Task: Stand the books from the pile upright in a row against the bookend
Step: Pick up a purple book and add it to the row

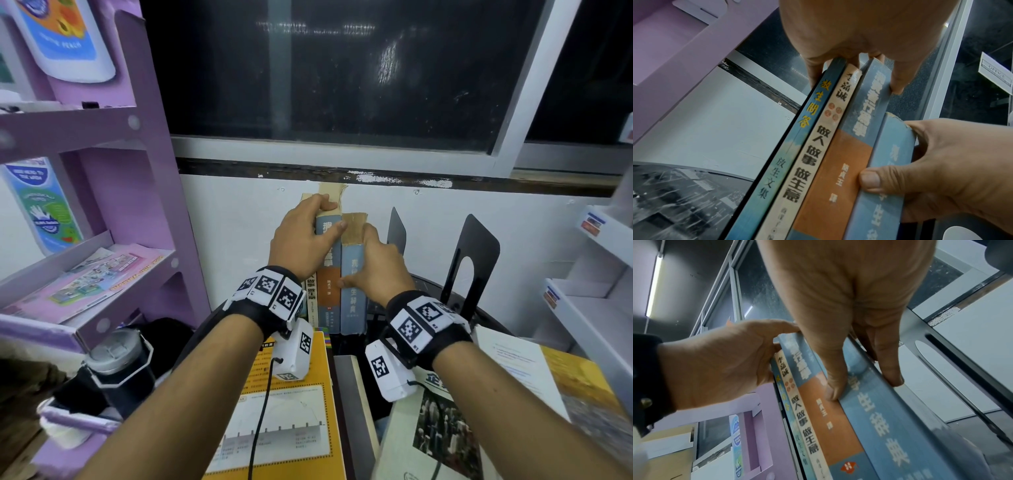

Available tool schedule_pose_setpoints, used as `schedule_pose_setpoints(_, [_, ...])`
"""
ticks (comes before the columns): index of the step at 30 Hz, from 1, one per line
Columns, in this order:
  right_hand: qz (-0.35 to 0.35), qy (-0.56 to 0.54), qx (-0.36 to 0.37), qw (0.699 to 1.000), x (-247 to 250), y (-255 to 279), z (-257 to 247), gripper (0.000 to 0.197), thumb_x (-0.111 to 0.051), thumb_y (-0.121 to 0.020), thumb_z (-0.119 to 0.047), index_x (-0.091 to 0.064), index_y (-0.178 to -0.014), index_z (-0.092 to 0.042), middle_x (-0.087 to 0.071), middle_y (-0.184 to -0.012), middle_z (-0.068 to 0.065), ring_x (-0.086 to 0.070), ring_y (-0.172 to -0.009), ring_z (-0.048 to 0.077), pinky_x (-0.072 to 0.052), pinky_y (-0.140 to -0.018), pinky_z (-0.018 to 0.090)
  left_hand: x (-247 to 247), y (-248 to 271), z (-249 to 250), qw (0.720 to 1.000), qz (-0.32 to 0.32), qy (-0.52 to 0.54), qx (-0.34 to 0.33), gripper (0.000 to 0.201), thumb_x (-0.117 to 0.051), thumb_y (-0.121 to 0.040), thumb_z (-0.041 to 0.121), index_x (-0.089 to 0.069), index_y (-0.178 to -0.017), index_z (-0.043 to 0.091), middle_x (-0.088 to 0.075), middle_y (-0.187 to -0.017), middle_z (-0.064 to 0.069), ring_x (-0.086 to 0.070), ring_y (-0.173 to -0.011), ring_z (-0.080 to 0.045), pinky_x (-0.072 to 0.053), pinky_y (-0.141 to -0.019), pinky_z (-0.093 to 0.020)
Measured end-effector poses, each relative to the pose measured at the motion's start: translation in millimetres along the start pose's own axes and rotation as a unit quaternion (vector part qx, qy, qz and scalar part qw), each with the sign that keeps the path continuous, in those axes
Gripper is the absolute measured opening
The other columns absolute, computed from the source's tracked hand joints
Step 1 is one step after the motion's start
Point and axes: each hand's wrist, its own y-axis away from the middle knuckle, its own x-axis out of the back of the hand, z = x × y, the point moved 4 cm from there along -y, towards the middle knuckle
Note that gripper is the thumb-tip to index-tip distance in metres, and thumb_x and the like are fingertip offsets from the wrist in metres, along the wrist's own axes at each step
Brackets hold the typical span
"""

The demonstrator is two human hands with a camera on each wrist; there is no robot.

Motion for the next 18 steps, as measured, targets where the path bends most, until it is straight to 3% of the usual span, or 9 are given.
schedule_pose_setpoints(9, [0.008, 0.003, 0.004, 1.0, -4.1, -2.0, 0.5, 0.1, -0.091, -0.061, -0.029, -0.029, -0.139, -0.018, -0.062, -0.111, 0.016, -0.059, -0.106, 0.036, -0.052, -0.091, 0.045, 1.1, 0.0, -0.6, 1.0, 0.001, 0.002, 0.001, 0.028, -0.059, -0.088, 0.045, -0.053, -0.109, 0.029, -0.056, -0.128, 0.015, -0.056, -0.11, -0.011, -0.048, -0.087, -0.035])
schedule_pose_setpoints(18, [-0.033, -0.03, 0.005, 0.999, 5.9, 1.1, 1.5, 0.103, -0.089, -0.066, -0.021, -0.024, -0.146, -0.02, -0.06, -0.118, 0.013, -0.059, -0.107, 0.03, -0.052, -0.091, 0.039, 2.1, -0.2, 1.1, 1.0, -0.005, -0.009, -0.005, 0.03, -0.059, -0.088, 0.044, -0.052, -0.112, 0.027, -0.056, -0.128, 0.011, -0.055, -0.111, -0.014, -0.046, -0.086, -0.033])
